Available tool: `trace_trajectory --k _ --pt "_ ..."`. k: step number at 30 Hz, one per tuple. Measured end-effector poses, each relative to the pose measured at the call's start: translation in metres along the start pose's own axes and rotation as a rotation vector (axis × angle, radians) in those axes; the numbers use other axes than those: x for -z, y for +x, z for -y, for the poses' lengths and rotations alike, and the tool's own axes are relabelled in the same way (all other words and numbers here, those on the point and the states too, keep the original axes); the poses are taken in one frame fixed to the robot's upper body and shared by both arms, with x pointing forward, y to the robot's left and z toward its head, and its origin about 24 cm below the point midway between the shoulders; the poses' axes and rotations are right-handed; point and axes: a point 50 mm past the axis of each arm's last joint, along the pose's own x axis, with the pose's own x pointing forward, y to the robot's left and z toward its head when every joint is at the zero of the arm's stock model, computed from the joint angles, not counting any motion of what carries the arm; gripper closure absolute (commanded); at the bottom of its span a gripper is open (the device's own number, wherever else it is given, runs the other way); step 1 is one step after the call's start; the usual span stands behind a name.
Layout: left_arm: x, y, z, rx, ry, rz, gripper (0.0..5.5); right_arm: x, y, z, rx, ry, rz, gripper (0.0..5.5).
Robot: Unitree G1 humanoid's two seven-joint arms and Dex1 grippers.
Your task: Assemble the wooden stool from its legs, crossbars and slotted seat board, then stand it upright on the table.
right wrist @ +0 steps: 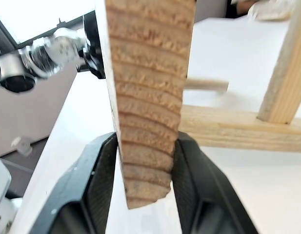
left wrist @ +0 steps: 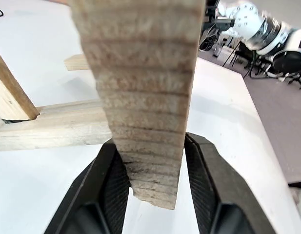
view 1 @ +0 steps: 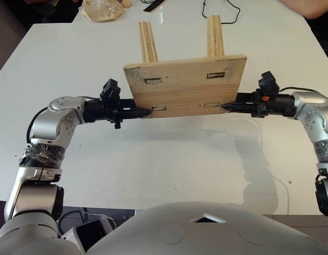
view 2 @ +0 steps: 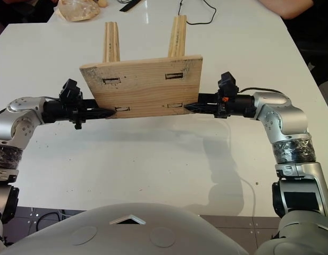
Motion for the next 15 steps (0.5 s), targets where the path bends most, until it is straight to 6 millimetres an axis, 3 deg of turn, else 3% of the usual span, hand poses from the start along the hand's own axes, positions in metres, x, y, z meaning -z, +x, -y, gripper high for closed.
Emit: trace_trajectory --k 8,15 --pt "-0.014 0.022 0.003 -0.016 -0.18 0.465 3.89 -0.016 0.002 -0.001 0.069 0.161 0.485 3.93" --pt "-0.036 0.047 -0.007 -0.319 -0.529 0.973 4.01 -0.01 0.059 0.001 0.215 0.521 0.786 3.95"
